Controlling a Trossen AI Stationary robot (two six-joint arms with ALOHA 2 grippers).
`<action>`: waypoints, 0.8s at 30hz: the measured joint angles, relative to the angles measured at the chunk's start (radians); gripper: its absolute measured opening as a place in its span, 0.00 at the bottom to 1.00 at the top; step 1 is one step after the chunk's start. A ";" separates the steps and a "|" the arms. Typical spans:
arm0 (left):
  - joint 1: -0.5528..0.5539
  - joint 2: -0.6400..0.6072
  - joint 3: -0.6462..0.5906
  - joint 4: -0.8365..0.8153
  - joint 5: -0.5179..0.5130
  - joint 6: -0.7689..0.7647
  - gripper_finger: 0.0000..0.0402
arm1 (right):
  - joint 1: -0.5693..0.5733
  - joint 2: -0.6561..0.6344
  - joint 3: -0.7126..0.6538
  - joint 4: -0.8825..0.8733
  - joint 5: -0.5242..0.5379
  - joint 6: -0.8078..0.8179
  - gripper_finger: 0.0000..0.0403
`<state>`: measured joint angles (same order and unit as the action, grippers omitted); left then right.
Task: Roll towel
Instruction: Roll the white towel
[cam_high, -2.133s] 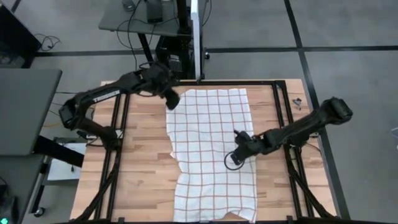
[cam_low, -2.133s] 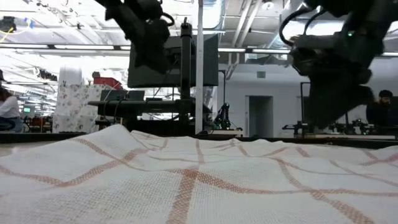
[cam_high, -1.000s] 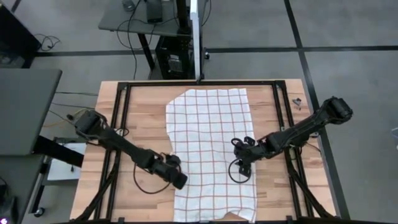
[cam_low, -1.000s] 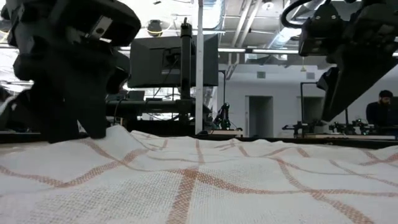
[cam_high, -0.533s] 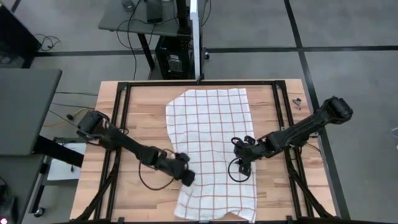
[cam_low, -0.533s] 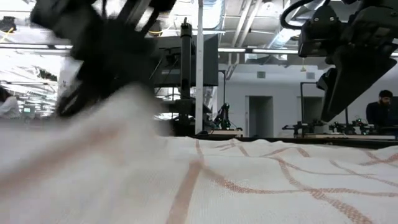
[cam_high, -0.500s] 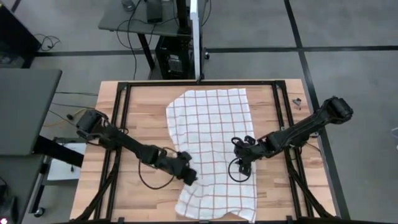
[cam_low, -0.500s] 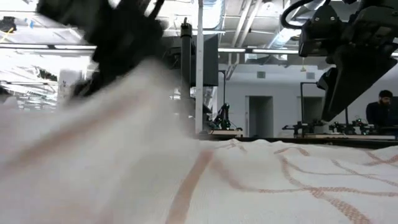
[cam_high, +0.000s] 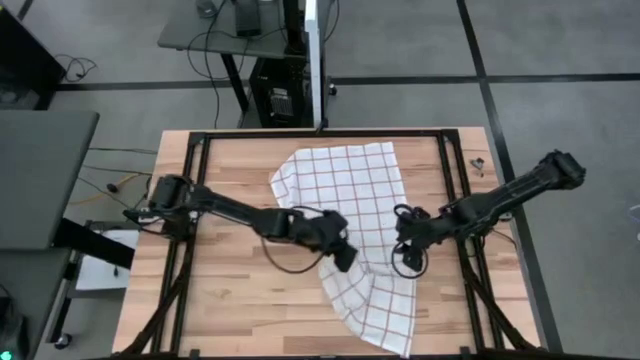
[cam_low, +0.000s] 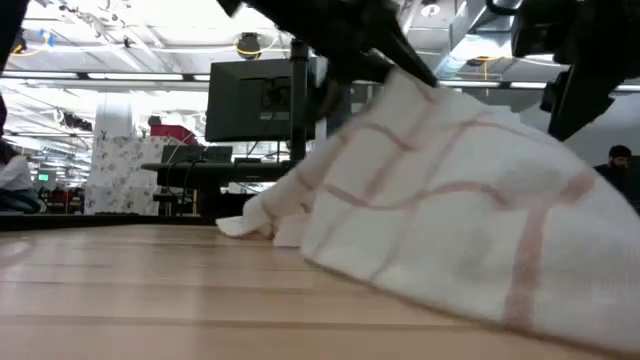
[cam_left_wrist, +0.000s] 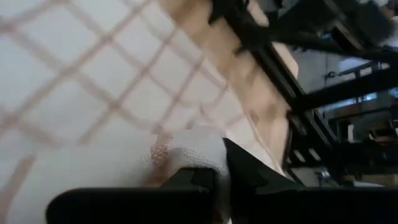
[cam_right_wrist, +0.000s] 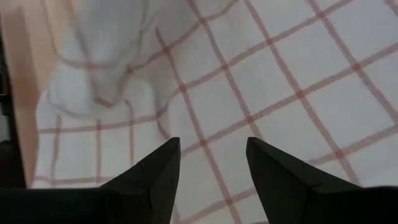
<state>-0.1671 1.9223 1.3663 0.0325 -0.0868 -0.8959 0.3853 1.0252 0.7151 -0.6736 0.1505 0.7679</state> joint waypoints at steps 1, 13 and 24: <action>0.009 0.027 0.011 0.018 0.000 0.013 0.02 | 0.001 -0.013 0.000 -0.004 0.000 0.009 0.45; 0.122 0.254 0.179 0.145 0.520 0.038 0.39 | 0.000 -0.038 0.000 -0.069 0.000 0.020 0.45; -0.018 0.028 0.198 -0.382 0.106 0.303 0.41 | 0.000 -0.038 0.000 -0.077 0.008 0.020 0.45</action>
<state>-0.1846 1.9498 1.5646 -0.3498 0.0189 -0.5928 0.3855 0.9871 0.7151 -0.7504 0.1586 0.7884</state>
